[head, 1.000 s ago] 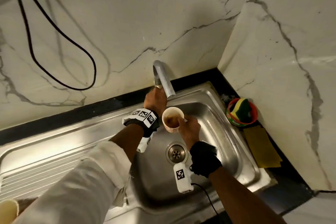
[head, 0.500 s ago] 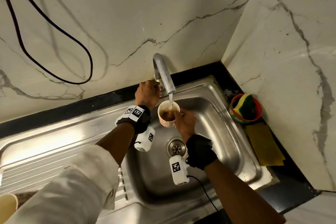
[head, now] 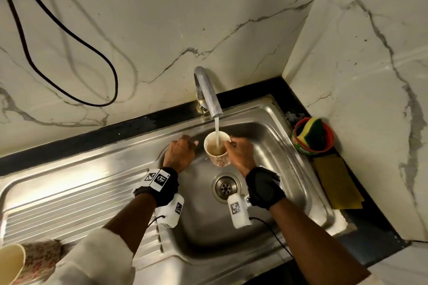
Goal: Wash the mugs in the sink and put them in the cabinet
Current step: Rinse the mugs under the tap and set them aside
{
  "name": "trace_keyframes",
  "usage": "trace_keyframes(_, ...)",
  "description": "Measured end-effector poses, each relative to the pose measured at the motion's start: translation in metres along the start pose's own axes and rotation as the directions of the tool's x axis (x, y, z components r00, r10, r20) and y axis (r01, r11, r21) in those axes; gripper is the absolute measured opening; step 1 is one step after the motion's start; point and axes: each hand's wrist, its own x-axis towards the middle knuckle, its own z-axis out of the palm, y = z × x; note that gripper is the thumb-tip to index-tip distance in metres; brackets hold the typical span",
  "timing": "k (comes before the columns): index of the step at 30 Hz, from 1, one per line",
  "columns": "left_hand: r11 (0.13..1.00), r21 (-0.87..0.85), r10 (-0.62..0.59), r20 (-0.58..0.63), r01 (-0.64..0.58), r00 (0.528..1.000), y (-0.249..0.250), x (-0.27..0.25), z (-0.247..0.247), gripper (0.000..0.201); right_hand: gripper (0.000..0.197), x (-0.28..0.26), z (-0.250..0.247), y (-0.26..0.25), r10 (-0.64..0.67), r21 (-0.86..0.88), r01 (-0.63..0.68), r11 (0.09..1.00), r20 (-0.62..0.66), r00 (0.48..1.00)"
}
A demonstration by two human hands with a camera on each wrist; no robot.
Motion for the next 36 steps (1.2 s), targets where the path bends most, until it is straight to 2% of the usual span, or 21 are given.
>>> trace_keyframes(2, 1.000, 0.030, 0.001, 0.007, -0.002, 1.000, 0.003, -0.004, 0.000, 0.030, 0.023, -0.001, 0.000, -0.002, -0.039, -0.015, 0.039, 0.999, 0.041, 0.998)
trace_keyframes(4, 0.999, 0.036, -0.008, -0.012, 0.008, 1.000, 0.004, -0.007, -0.001, 0.030, 0.022, 0.003, -0.008, 0.004, 0.018, 0.040, -0.022, 0.999, 0.081, 0.997)
trace_keyframes(6, 1.000, 0.027, 0.004, -0.040, -0.003, 0.999, 0.005, -0.010, -0.001, 0.030, 0.022, 0.006, -0.009, 0.007, 0.057, 0.062, -0.061, 0.996, 0.052, 0.997)
trace_keyframes(9, 1.000, 0.010, 0.006, -0.067, -0.005, 0.998, 0.005, -0.012, 0.001, 0.038, 0.022, 0.004, -0.003, 0.012, -0.010, 0.009, 0.009, 1.000, 0.091, 0.996)
trace_keyframes(11, 1.000, -0.016, 0.000, -0.063, -0.001, 0.998, 0.003, -0.012, 0.004, 0.044, 0.022, 0.004, -0.009, 0.016, 0.047, 0.064, -0.059, 0.996, 0.169, 0.985)
trace_keyframes(13, 1.000, -0.022, -0.006, -0.064, 0.005, 0.998, 0.001, -0.013, 0.006, 0.049, 0.025, 0.010, -0.013, 0.022, 0.128, 0.087, -0.142, 0.986, 0.145, 0.981)
trace_keyframes(15, 0.998, -0.063, -0.027, -0.056, 0.024, 0.998, 0.005, -0.015, 0.010, 0.053, 0.024, 0.014, -0.009, 0.021, 0.075, 0.036, -0.078, 0.996, 0.084, 0.994)
trace_keyframes(17, 0.997, -0.036, -0.067, -0.020, 0.066, 0.998, 0.012, -0.020, 0.014, 0.050, 0.023, 0.014, -0.002, 0.017, 0.012, -0.011, -0.011, 1.000, 0.085, 0.996)
trace_keyframes(18, 0.991, -0.086, -0.104, -0.036, 0.100, 0.994, 0.014, -0.022, 0.016, 0.049, 0.023, 0.013, -0.003, 0.017, 0.023, 0.006, -0.023, 1.000, 0.110, 0.994)
trace_keyframes(20, 0.984, -0.157, -0.092, -0.073, 0.080, 0.993, 0.015, -0.025, 0.017, 0.054, 0.024, 0.016, -0.004, 0.020, 0.076, 0.073, -0.085, 0.994, 0.121, 0.990)
trace_keyframes(21, 0.979, -0.187, -0.091, -0.051, 0.080, 0.995, 0.014, -0.023, 0.018, 0.055, 0.026, 0.017, -0.003, 0.022, 0.078, 0.083, -0.087, 0.993, 0.105, 0.991)
trace_keyframes(24, 0.989, -0.140, -0.052, -0.022, 0.048, 0.998, 0.018, -0.021, 0.024, 0.060, 0.032, 0.014, 0.011, 0.025, 0.014, 0.079, -0.024, 0.997, 0.121, 0.993)
trace_keyframes(28, 0.984, -0.170, -0.063, -0.059, 0.053, 0.996, 0.014, -0.024, 0.022, 0.056, 0.031, 0.010, 0.003, 0.033, 0.021, 0.144, -0.055, 0.988, 0.229, 0.973)
trace_keyframes(30, 0.985, -0.136, -0.105, -0.005, 0.103, 0.994, 0.014, -0.025, 0.022, 0.064, 0.032, 0.013, -0.001, 0.043, -0.013, 0.056, -0.003, 0.998, 0.275, 0.961)
trace_keyframes(32, 0.989, -0.088, -0.117, 0.065, 0.123, 0.991, 0.012, -0.026, 0.028, 0.062, 0.034, 0.012, 0.002, 0.051, -0.022, -0.097, 0.054, 0.994, 0.301, 0.953)
trace_keyframes(36, 0.987, -0.004, -0.155, 0.205, 0.159, 0.966, 0.006, -0.024, 0.051, 0.059, 0.028, 0.009, 0.012, 0.064, -0.026, -0.340, 0.116, 0.933, 0.257, 0.966)
